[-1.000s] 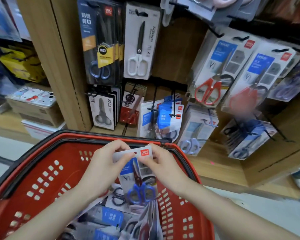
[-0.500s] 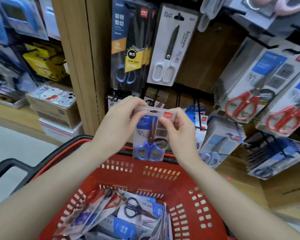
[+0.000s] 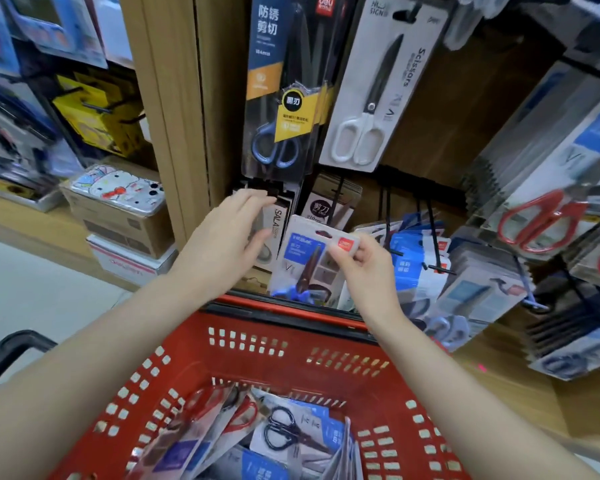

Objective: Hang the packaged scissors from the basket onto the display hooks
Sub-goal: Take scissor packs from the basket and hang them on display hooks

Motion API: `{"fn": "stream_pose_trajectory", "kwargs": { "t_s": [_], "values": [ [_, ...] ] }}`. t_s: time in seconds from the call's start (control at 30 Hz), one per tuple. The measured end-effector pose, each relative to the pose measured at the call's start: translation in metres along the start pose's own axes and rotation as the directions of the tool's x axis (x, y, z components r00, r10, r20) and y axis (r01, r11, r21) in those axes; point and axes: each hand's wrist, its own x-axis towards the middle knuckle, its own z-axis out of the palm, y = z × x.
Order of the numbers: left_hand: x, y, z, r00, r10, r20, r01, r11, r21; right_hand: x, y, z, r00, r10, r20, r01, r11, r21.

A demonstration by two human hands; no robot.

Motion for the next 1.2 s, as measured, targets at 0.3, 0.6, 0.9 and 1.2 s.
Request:
{"fn": "stream_pose_trajectory", "kwargs": {
  "t_s": [0.3,0.6,0.9,1.2],
  "values": [
    [0.01,-0.039,0.024,0.991,0.021,0.134,-0.047,0.979,0.197,0.026,0.041,0.015,0.968,0.232,-0.101,-0.244,0.96,-0.137],
    [0.01,-0.051,0.03,0.991,0.066,0.118,-0.095,0.962,0.256,0.057,0.051,0.031,0.96,0.157,-0.233,-0.213,0.946,-0.242],
    [0.007,-0.055,0.028,0.988,0.076,0.137,-0.108,0.965,0.238,0.078,0.048,0.047,0.92,0.172,-0.352,-0.281,0.915,-0.289],
    [-0.026,-0.036,0.01,0.992,0.061,0.114,-0.084,0.974,0.211,0.025,0.04,0.036,0.979,0.045,-0.201,-0.084,0.978,-0.192]
  ]
}}
